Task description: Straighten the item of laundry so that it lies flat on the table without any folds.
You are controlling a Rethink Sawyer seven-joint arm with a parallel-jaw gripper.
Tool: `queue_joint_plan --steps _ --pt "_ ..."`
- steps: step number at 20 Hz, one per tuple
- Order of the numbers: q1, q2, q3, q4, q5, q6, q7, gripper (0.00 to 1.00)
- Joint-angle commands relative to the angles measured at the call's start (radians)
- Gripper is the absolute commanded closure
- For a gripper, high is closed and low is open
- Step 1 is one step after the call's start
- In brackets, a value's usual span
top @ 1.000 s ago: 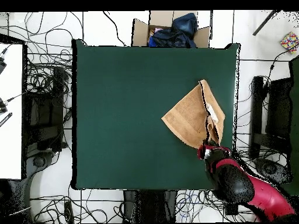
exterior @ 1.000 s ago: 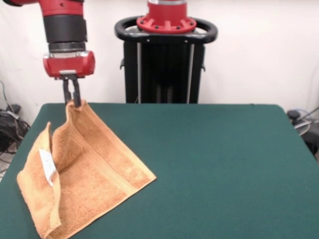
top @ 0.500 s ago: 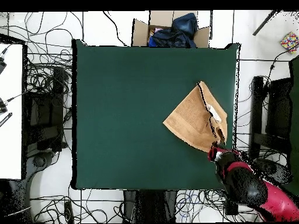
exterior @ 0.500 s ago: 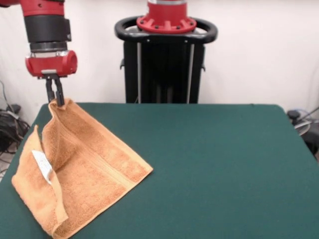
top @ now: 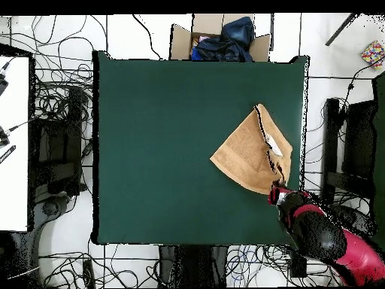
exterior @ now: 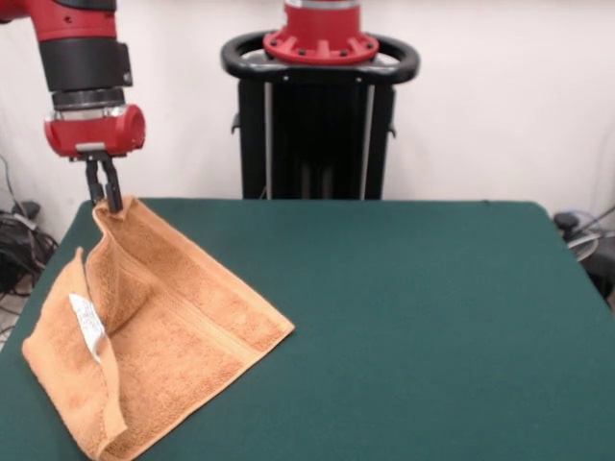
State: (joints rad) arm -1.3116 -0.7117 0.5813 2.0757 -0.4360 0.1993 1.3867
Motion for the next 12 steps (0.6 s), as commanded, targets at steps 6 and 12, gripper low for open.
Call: queue_joint_plan --steps 6,12 --pt "0.028 0.077 0.034 -0.047 -0.096 -0.049 0.041 1.0" --pt "0.046 0.052 0.006 -0.032 -0.102 -0.057 0.074 0.0"
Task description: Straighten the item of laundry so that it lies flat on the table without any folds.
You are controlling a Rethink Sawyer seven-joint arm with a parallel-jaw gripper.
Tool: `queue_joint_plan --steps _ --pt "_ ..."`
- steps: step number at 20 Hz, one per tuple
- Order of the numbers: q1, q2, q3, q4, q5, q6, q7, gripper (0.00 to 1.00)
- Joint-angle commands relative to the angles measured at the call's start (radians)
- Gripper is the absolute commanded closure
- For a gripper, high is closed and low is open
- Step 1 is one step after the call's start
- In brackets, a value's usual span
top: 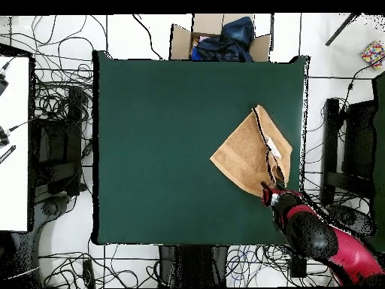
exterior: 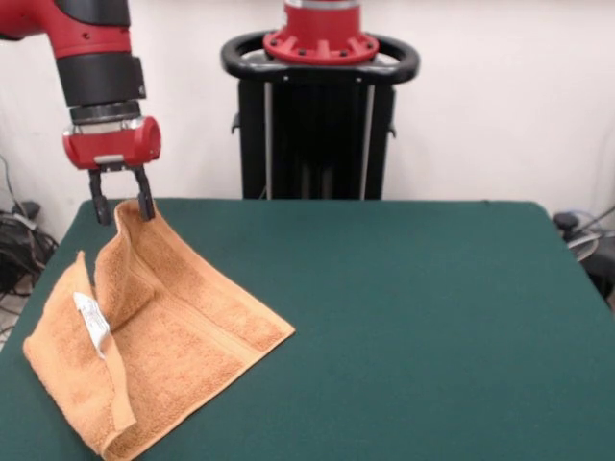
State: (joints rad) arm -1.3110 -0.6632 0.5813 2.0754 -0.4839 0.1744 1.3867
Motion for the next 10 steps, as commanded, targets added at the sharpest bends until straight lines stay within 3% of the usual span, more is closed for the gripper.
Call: queue_joint_plan --steps 1,10 --pt "0.049 0.001 0.001 -0.031 -0.052 -0.024 0.076 0.0" --pt "0.044 -0.022 0.012 -0.017 -0.033 -0.004 0.082 0.0"
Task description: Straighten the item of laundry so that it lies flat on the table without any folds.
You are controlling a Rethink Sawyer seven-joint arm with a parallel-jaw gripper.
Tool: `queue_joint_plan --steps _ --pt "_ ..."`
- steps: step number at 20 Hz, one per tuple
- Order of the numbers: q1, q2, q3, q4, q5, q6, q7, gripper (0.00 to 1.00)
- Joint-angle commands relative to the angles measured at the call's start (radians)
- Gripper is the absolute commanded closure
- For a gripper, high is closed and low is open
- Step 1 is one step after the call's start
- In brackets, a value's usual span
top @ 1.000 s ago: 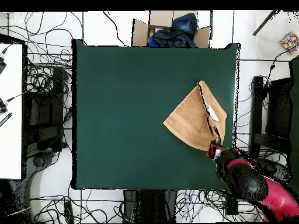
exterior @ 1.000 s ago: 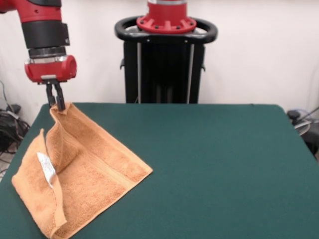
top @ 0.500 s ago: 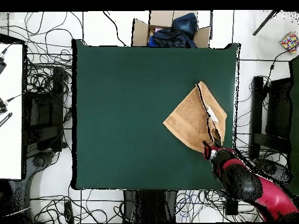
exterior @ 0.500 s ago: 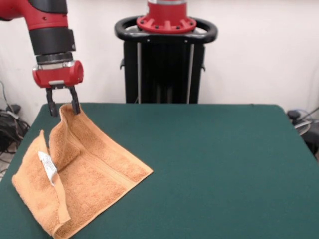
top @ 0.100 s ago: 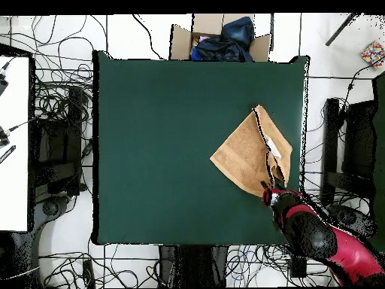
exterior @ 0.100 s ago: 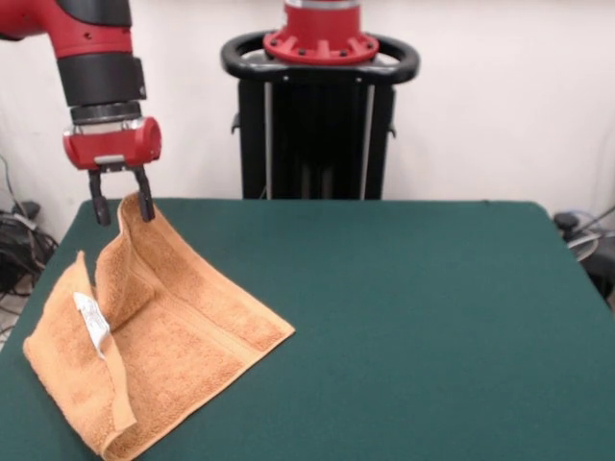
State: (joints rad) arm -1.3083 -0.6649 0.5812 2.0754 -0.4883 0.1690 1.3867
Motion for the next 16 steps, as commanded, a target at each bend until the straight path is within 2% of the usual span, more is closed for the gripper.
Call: queue_joint_plan --steps 1,8,11,16 --pt "0.041 -0.027 0.014 -0.014 -0.024 0.006 0.083 0.0" --pt "0.018 -0.261 0.126 0.041 0.095 0.135 0.06 0.0" --pt "0.024 -0.284 0.163 0.025 0.136 0.178 0.043 0.0" --pt "0.119 -0.271 0.158 -0.076 0.179 0.279 0.028 0.0"
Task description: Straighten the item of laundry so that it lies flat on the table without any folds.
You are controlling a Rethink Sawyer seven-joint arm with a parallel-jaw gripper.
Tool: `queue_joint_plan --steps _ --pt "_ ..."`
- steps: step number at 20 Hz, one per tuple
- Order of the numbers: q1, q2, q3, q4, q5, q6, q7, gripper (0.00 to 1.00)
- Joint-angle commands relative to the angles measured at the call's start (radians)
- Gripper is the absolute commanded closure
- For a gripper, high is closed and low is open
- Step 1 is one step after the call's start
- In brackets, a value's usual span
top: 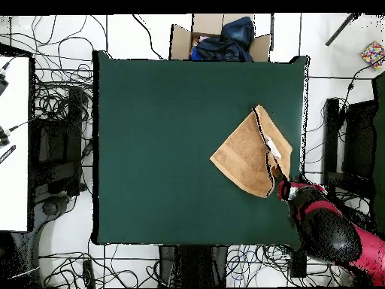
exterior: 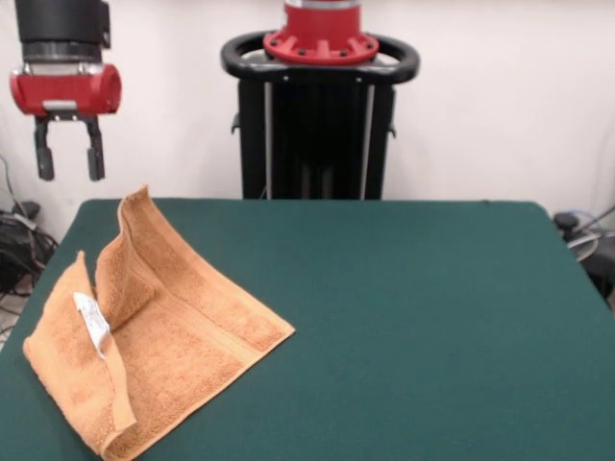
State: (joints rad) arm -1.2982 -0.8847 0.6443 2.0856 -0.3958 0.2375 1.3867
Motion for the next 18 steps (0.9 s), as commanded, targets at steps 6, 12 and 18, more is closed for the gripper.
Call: queue_joint_plan --steps 6,12,18 --pt "0.204 -0.026 0.044 -0.185 0.094 0.249 0.048 0.0" --pt "0.265 0.04 0.011 -0.276 0.085 0.273 0.049 0.0" --pt "0.324 0.118 -0.03 -0.352 0.074 0.256 0.071 0.0"
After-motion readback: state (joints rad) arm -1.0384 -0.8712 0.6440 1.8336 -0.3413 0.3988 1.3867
